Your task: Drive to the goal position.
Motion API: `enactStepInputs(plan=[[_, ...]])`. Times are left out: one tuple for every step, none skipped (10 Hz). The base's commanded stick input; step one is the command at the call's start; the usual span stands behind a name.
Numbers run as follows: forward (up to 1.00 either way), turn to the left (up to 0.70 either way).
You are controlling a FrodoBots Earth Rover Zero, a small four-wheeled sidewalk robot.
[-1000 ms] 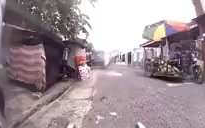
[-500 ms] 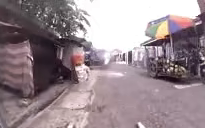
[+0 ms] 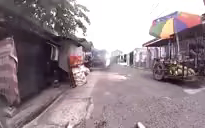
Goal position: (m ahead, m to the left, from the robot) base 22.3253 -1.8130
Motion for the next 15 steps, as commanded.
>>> enactStepInputs(plan=[[0.7, -0.13], [0.7, -0.13], [0.7, -0.13], [0.7, -0.13], [0.7, -0.13], [0.7, -0.12], [0.7, -0.07], [0.7, -0.03], [0.7, -0.01], [0.7, 0.0], [0.7, 0.0], [0.7, 0.0], [0.7, 0.0], [0.7, 0.0], [0.7, 0.0]])
